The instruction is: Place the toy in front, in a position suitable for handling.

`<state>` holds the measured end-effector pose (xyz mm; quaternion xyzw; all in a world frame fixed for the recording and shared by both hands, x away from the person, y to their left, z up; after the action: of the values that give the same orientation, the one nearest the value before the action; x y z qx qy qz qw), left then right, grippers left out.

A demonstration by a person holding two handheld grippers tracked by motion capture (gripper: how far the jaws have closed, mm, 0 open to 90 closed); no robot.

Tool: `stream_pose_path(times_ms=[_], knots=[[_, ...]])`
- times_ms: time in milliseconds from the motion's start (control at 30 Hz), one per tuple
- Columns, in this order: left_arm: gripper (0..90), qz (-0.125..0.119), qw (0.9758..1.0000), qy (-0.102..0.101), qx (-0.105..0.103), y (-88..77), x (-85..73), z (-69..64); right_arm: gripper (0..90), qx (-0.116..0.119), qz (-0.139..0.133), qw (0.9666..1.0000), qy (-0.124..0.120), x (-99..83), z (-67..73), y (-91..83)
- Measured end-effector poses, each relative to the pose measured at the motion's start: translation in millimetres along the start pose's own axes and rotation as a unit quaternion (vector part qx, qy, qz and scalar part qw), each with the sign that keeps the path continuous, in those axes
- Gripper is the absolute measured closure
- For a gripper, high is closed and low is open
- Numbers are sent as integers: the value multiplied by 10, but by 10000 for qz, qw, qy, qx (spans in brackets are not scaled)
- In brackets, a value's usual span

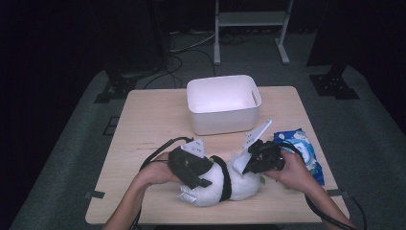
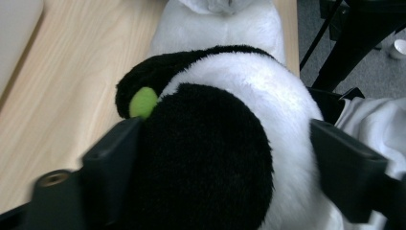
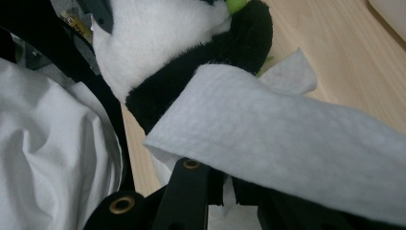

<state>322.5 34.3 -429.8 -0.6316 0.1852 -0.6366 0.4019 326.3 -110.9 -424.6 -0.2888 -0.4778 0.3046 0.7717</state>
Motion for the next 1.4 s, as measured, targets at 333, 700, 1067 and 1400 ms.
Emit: stream_pose_path(times_ms=[333,700,1067,1400], knots=[[225,-124,9998,101,108,173,222,147,849,-118,-172,9995,248,-216,-54,-109],[197,-210,9997,129,80,141,151,107,846,-153,69,9998,131,-80,-40,-71],[164,-210,9998,-67,29,74,111,127,846,-104,426,9990,-77,242,-69,184],[129,-557,9980,-185,216,-56,118,141,848,48,222,9997,59,174,-83,148]])
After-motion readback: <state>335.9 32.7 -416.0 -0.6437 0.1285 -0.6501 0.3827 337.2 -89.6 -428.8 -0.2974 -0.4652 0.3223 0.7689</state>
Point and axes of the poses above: each handheld gripper's, and its own axes: y roughly forward along the jaws, x roughly out of its top, z roughly to its left, the point moved 9 cm from there along y, roughly forward along the jaws, and after that the axes turned 15 degrees about x, right-handed, at the moved point
